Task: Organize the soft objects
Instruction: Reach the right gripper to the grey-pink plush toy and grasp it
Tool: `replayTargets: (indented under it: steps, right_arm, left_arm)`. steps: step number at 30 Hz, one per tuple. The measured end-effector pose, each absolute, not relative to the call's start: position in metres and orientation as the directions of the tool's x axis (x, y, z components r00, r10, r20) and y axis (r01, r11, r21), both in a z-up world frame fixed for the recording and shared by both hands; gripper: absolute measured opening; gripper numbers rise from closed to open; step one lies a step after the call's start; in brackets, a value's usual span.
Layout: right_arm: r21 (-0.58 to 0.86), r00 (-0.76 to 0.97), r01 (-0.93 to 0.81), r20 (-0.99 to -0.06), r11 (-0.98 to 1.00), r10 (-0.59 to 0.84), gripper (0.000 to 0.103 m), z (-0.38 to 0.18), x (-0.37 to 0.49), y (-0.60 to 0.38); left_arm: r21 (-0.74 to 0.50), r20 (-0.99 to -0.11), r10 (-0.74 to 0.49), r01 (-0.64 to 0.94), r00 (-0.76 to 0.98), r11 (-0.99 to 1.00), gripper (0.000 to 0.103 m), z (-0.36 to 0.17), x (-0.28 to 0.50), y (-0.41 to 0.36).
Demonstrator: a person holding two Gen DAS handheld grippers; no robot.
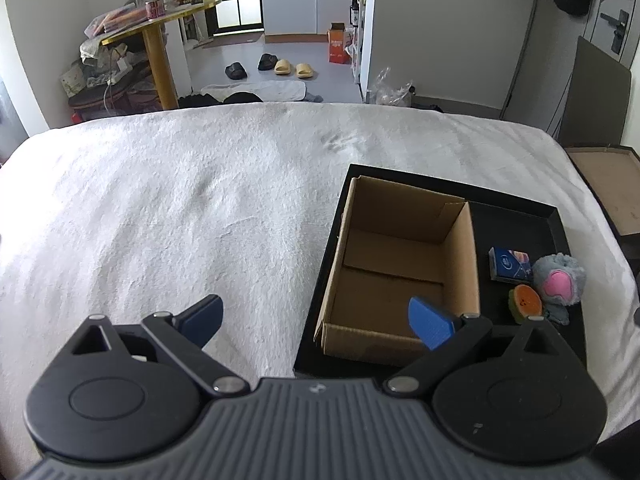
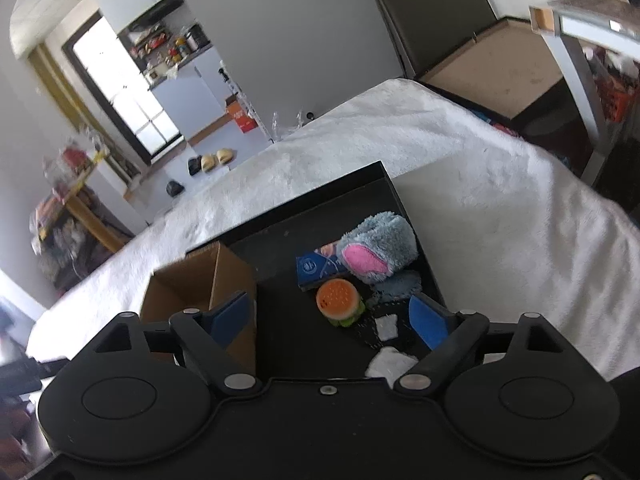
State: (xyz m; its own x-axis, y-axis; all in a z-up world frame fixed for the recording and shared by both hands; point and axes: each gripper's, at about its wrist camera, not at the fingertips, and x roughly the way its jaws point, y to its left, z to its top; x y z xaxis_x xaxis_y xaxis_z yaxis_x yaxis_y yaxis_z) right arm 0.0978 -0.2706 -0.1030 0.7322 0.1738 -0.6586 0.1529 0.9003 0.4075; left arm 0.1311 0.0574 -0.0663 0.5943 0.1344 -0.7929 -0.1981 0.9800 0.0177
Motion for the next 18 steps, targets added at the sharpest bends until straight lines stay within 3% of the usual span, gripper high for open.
replayTargets:
  steps: [10, 14, 18]
  right_arm:
    - [0.478, 0.751, 0.219, -0.639, 0.851, 0.165, 0.087, -0.125, 0.124, -0.289]
    - [0.512, 0.757, 0.229, -0.628, 0.828, 0.179, 0.077, -0.135, 0.132, -0.294]
    - [0.552, 0.76, 0.233, -0.617, 0.801, 0.204, 0.076, -0.145, 0.141, -0.296]
  left_arm:
    - [0.048, -0.807, 0.167, -0.218, 0.567, 0.975, 0.093, -0.088, 0.168, 0.056]
    - [0.06, -0.815, 0.174, -0.219, 0.552, 0.974, 0.089, -0.098, 0.182, 0.052]
    - [0.082, -0.824, 0.188, -0.216, 0.535, 0.973, 0.08, -0.109, 0.194, 0.049]
